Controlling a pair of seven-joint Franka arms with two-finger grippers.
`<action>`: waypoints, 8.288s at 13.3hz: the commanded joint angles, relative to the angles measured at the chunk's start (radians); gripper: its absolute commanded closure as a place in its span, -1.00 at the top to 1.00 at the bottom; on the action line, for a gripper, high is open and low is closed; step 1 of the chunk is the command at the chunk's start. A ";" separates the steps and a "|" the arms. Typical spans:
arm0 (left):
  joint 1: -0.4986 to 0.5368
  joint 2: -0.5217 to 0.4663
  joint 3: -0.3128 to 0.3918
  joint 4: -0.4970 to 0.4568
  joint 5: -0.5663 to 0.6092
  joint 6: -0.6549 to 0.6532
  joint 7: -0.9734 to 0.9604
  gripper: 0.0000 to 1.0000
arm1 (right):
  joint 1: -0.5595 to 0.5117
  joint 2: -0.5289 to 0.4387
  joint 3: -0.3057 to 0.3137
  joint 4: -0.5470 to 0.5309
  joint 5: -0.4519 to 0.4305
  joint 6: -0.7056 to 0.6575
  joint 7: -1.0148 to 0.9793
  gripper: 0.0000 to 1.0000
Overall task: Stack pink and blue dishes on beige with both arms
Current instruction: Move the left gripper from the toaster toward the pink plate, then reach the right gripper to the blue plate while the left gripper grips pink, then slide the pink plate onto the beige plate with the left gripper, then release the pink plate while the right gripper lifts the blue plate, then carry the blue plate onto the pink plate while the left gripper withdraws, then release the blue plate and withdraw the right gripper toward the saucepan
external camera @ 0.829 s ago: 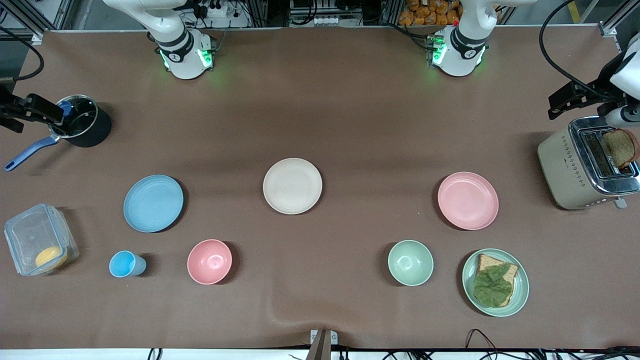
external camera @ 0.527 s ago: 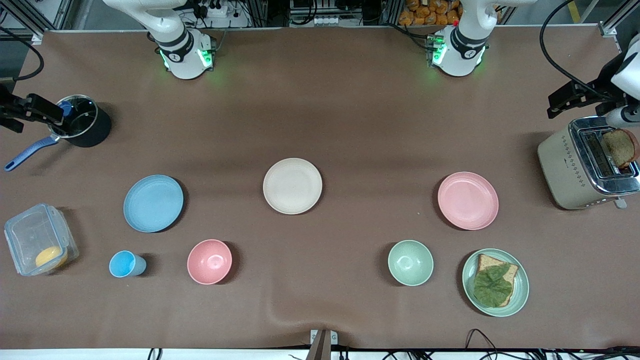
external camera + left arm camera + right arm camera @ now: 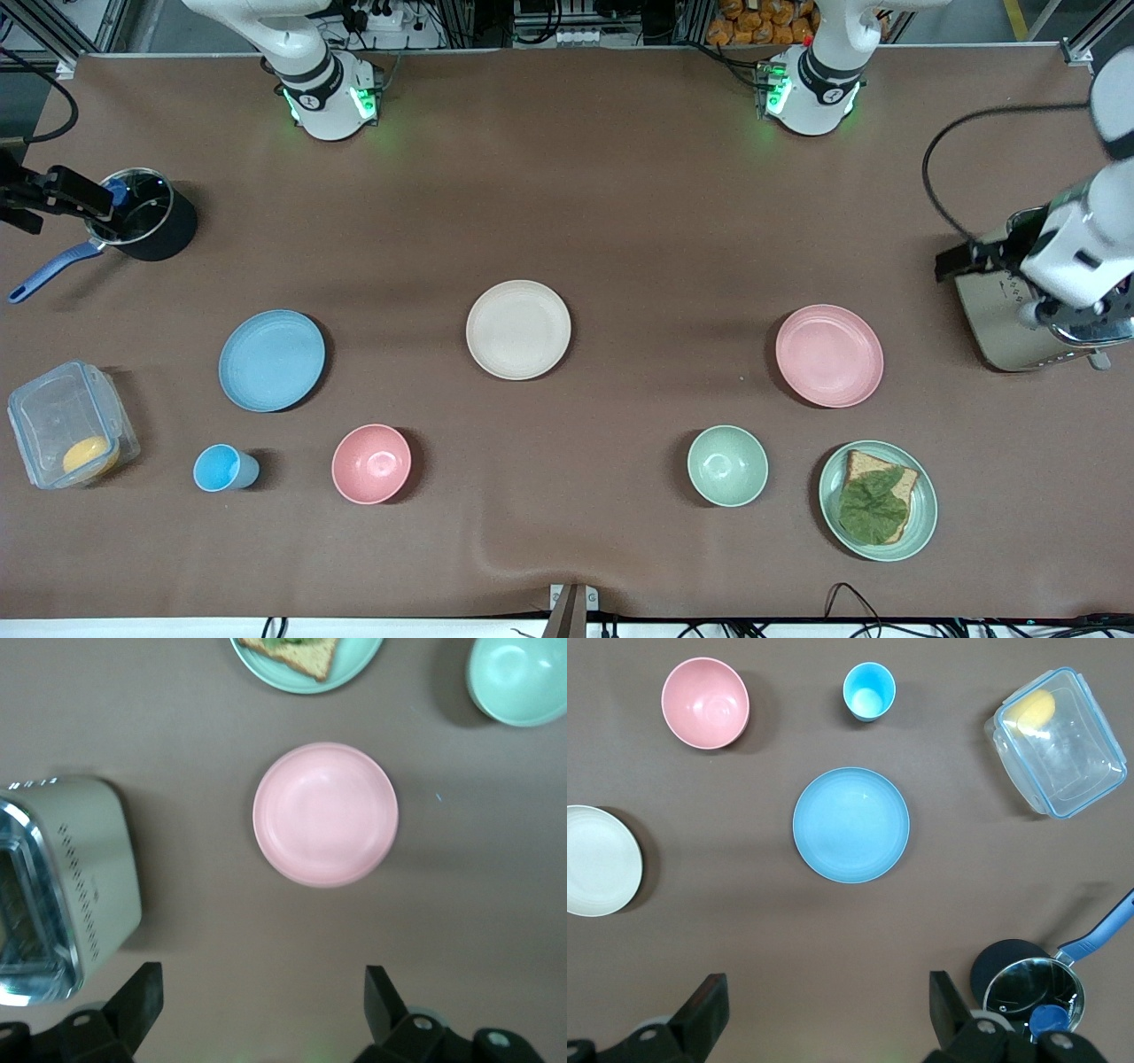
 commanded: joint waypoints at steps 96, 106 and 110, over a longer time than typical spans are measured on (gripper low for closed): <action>0.009 0.041 -0.352 -0.057 0.100 0.246 -0.518 1.00 | 0.366 0.587 0.033 -0.186 0.558 0.543 0.027 -1.00; 0.180 -0.134 -0.396 0.029 0.006 -0.093 -0.354 1.00 | 0.423 0.612 0.033 -0.187 0.558 0.573 0.107 0.71; 0.177 -0.180 -0.366 0.026 0.015 -0.119 -0.241 1.00 | 0.391 0.580 0.024 -0.183 0.546 0.519 0.099 1.00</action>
